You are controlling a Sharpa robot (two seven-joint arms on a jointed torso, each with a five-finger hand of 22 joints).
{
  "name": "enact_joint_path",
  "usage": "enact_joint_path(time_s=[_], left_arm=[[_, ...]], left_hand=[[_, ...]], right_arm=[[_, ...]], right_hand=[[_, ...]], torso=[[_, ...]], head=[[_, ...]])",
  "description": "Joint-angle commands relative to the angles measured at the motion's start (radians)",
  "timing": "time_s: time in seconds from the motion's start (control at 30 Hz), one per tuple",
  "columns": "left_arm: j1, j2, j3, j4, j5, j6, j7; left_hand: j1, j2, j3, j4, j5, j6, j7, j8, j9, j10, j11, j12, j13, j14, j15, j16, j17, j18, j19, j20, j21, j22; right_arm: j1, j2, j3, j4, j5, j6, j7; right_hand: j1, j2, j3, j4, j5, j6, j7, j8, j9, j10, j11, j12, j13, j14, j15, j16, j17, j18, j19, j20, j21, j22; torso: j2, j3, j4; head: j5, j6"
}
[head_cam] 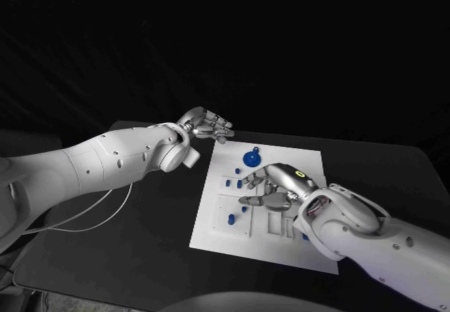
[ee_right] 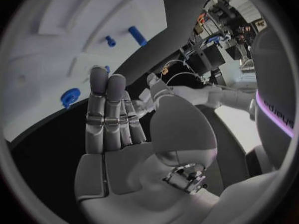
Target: Assemble the parts on the task board
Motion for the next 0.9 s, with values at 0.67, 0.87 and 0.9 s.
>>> enact_joint_path(time_s=[0.67, 0.87, 0.9], left_arm=[[-0.039, -0.030, 0.001, -0.007, 0.033, 0.014, 0.056], [-0.045, -0.035, 0.001, 0.001, 0.034, 0.015, 0.060], [-0.045, -0.037, 0.001, 0.004, 0.034, 0.015, 0.060]], left_hand=[[-0.009, 0.003, -0.010, 0.005, -0.009, -0.003, 0.003, 0.003, 0.002, 0.002, -0.004, 0.001, 0.001, -0.006, -0.001, 0.005, 0.002, -0.020, 0.001, 0.002, 0.005, -0.008], [-0.010, 0.004, -0.013, 0.005, -0.009, -0.003, 0.003, 0.003, 0.002, 0.002, -0.004, 0.001, 0.002, -0.006, -0.001, 0.005, 0.002, -0.020, 0.001, 0.002, 0.004, -0.012], [-0.010, 0.004, -0.013, 0.005, -0.009, -0.003, 0.003, 0.003, 0.002, 0.002, -0.004, 0.001, 0.002, -0.006, -0.001, 0.005, 0.002, -0.020, 0.001, 0.002, 0.004, -0.012]], right_arm=[[0.016, -0.241, 0.067, -0.025, 0.389, 0.359, -0.232], [0.011, -0.257, 0.067, -0.009, 0.344, 0.461, -0.320], [0.011, -0.260, 0.067, -0.006, 0.339, 0.475, -0.336]], right_hand=[[-0.125, 0.083, 0.017, 0.007, 0.046, 0.136, -0.101, 0.003, 0.477, 0.158, -0.127, 0.903, 1.133, 0.034, -0.086, 0.218, 0.406, -0.092, 0.053, -0.089, 0.442, 0.194], [-0.173, 0.076, 0.029, 0.042, 0.023, 0.126, -0.117, 0.002, 0.712, 0.177, -0.133, 0.902, 1.181, 0.043, -0.089, 0.218, 0.450, -0.093, 0.055, -0.093, 0.469, 0.214], [-0.177, 0.071, 0.036, 0.054, 0.018, 0.127, -0.119, 0.002, 0.750, 0.178, -0.135, 0.899, 1.186, 0.044, -0.090, 0.217, 0.455, -0.093, 0.055, -0.094, 0.472, 0.216]], torso=[[-0.033, 0.0226, -0.0243], [-0.039, 0.0226, -0.0263], [-0.039, 0.0221, -0.0263]], head=[[-0.071, 0.011], [-0.084, 0.001], [-0.087, 0.001]])
